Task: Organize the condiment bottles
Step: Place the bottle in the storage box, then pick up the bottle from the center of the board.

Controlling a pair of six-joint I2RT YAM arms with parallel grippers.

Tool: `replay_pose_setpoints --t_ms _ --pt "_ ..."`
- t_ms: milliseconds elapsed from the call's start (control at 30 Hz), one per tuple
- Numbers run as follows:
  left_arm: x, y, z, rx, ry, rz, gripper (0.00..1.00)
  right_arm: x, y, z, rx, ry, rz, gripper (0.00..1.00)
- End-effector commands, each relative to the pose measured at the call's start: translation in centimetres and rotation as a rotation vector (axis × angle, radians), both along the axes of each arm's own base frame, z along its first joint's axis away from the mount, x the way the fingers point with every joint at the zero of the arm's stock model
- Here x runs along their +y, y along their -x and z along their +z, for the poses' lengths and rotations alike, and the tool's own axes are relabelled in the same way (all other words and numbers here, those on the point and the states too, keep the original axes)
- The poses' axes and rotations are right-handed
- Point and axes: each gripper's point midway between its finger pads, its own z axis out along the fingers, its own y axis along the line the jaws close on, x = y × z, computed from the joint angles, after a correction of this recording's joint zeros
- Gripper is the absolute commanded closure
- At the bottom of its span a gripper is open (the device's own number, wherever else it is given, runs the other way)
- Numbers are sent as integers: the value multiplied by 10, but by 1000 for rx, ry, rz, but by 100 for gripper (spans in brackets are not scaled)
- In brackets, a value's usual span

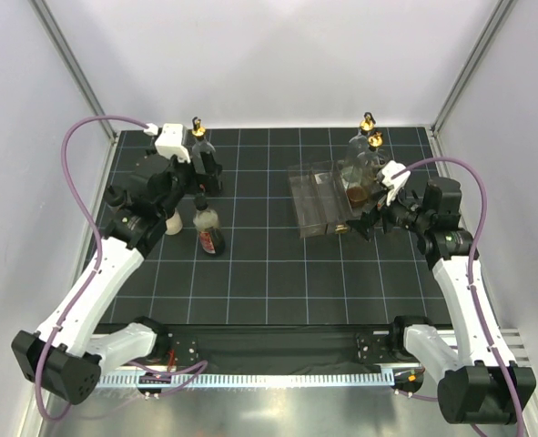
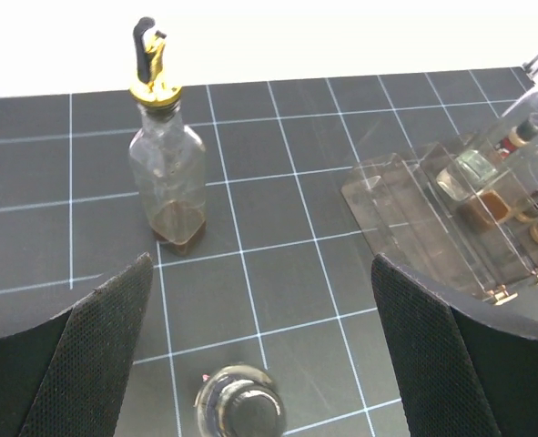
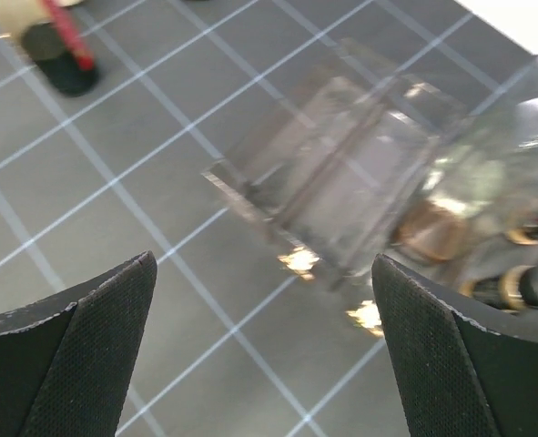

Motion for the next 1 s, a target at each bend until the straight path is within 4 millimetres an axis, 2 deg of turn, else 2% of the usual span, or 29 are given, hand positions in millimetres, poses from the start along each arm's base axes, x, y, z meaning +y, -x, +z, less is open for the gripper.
replay_pose_setpoints --t_ms 0,167,300,600,967 --pt "4 -8 14 -2 67 7 0 17 20 9 67 -75 91 0" --pt "18 -22 8 34 111 42 0 17 21 1 87 -80 88 0" --pt "38 -36 0 70 156 103 0 17 23 -1 62 -71 93 0" --pt "45 -62 -22 167 251 142 0 18 28 -9 67 -59 120 0" --pt "62 -86 -61 260 215 210 0 17 29 -10 59 -46 122 0"
